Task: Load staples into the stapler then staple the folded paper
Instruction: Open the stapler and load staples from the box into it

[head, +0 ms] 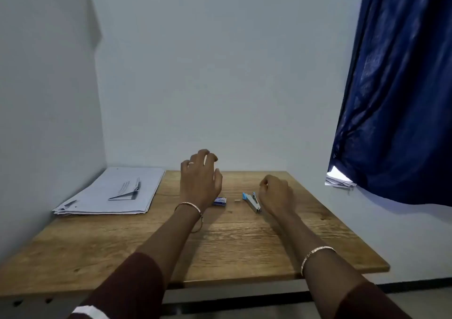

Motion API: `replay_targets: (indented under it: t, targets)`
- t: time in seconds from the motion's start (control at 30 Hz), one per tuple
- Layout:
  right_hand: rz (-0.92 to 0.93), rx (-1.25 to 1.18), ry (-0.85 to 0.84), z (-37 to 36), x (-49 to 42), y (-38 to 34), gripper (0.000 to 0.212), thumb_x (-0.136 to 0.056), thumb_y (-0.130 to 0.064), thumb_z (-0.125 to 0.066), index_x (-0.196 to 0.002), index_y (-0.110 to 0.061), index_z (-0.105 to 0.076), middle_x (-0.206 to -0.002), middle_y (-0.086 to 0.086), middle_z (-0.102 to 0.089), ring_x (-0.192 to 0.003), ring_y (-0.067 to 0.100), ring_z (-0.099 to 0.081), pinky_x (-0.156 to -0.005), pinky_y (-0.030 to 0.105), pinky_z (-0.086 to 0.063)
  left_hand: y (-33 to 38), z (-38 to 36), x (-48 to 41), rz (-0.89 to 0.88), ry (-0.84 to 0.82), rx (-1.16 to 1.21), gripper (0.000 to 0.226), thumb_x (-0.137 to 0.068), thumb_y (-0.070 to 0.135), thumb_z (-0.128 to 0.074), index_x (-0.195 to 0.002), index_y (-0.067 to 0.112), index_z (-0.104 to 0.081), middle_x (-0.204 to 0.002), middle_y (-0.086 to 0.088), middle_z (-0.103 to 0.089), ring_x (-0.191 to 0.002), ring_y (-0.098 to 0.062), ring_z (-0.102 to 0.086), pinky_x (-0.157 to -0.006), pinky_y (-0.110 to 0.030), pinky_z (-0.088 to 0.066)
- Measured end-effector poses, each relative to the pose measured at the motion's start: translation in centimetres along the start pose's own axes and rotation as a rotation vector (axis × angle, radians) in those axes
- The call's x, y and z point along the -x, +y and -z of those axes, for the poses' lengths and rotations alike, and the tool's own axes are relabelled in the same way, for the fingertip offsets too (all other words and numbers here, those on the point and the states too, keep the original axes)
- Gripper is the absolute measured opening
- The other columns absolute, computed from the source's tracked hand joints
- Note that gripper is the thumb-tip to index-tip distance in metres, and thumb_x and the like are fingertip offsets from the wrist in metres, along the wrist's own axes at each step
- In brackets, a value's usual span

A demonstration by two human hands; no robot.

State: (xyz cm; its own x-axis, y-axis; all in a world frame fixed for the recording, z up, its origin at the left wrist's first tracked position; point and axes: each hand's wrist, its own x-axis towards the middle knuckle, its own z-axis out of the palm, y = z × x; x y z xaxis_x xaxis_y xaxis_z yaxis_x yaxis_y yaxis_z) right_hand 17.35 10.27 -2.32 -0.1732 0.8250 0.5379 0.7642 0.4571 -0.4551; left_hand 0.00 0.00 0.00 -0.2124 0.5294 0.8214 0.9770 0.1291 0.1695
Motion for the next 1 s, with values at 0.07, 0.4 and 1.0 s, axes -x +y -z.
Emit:
replay_targets:
  t: [0.07, 0.4, 1.0]
  targets:
    - [-0.058, 0.016, -0.091, -1.2, -0.6, 0.4, 0.018, -0.095, -0.023, -0.052, -0.091, -0.015, -0.068, -0.099, 0.006, -0.073, -0.09, 0.026, -0.066, -0.071, 0.037, -0.054, -0.5, -1.4, -0.1, 0.047, -0.03, 0.053, 0.022, -0.083, 0.017, -0.064, -0.104, 0.014, -0.067, -0.114, -0.006, -0.064, -0.095, -0.027, -0.065, -0.085, -0.042, -0.045]
    - [-0.076, 0.042, -0.387, -5.7, -4.5, 0.1, 0.036, -0.082, -0.029, -0.075, -0.115, -0.02, -0.065, -0.122, 0.005, -0.065, -0.111, 0.024, -0.062, -0.081, 0.035, -0.052, -3.4, -8.5, 0.2, 0.112, -0.289, 0.154, 0.021, -0.092, 0.025, -0.055, -0.111, 0.02, -0.063, -0.121, 0.002, -0.058, -0.111, -0.021, -0.057, -0.096, -0.038, -0.037]
    - [0.278, -0.462, 0.158, -8.2, -4.0, -4.1, 0.017, -0.085, -0.029, -0.076, -0.098, -0.019, -0.07, -0.093, -0.005, -0.057, -0.078, -0.001, -0.057, -0.064, 0.005, -0.042, -2.2, -10.0, 0.1, 0.155, -0.143, 0.681, 0.025, -0.089, 0.033, -0.062, -0.114, 0.027, -0.064, -0.1, 0.015, -0.071, -0.095, -0.001, -0.064, -0.081, -0.032, -0.055]
